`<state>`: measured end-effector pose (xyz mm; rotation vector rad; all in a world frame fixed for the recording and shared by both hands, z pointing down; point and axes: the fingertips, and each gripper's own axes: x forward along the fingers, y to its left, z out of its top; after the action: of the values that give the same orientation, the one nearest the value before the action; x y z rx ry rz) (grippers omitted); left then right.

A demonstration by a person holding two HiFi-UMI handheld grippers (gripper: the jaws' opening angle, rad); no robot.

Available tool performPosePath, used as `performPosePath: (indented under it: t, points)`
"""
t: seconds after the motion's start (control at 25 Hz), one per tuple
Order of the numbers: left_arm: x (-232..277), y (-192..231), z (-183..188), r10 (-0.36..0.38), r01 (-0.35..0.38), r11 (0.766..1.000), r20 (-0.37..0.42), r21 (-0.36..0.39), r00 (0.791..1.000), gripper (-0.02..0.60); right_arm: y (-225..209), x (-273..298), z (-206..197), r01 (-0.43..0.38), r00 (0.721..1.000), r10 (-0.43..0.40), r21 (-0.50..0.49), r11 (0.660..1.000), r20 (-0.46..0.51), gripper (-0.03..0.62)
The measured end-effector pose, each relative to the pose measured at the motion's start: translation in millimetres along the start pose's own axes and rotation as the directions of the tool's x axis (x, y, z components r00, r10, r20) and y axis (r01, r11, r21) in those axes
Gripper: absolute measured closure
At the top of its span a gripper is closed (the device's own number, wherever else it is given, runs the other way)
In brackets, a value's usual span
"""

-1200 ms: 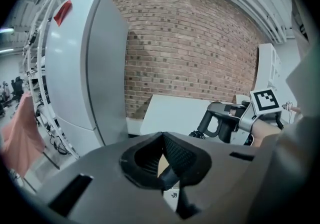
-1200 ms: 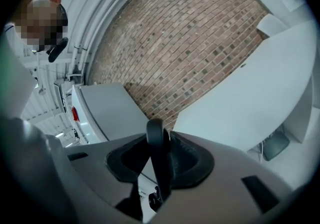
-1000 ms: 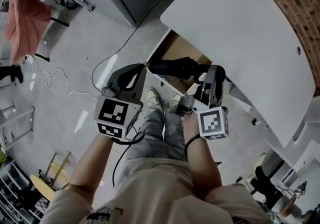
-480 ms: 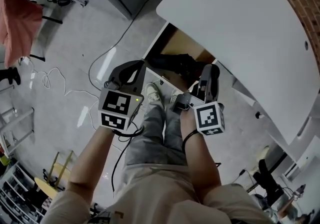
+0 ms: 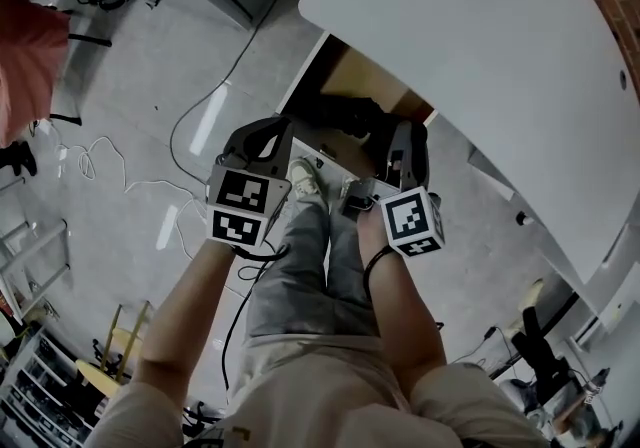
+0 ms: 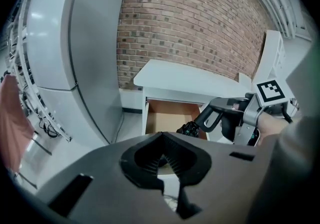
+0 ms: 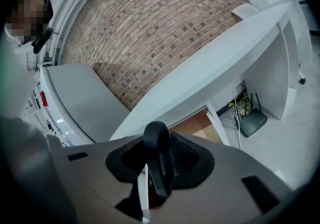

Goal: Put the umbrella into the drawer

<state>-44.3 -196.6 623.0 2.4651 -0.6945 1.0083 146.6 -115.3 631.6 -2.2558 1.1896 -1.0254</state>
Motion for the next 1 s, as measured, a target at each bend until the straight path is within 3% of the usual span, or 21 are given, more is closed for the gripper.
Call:
performPosePath:
  t: [0.28,0.84,1.0]
  points:
    - [21.9,-2.0,-16.4,-0.017,0.017,1.0,-0.035,-0.011,0.999,0.573,-12.9,20.8,1.1,-0.037,0.999,0.037,-0.062,0.997,-0.009,0.484]
    - [62.8,-10.8,-35.0,-0.044,0.043,0.999,-0.092,-0.018,0.995,0.574,-84.3,53.9,6.5,0.059,0.997,-0.058,0.021,0.998,-0.055,0.48]
    - [74.0,-13.8,-42.5,-0.051,0.049,0.999,-0.11,-0.019,0.993,0.574,-102.4,60.8,4.0,0.081,0.994,-0.081,0.004,0.997,-0.073,0.471]
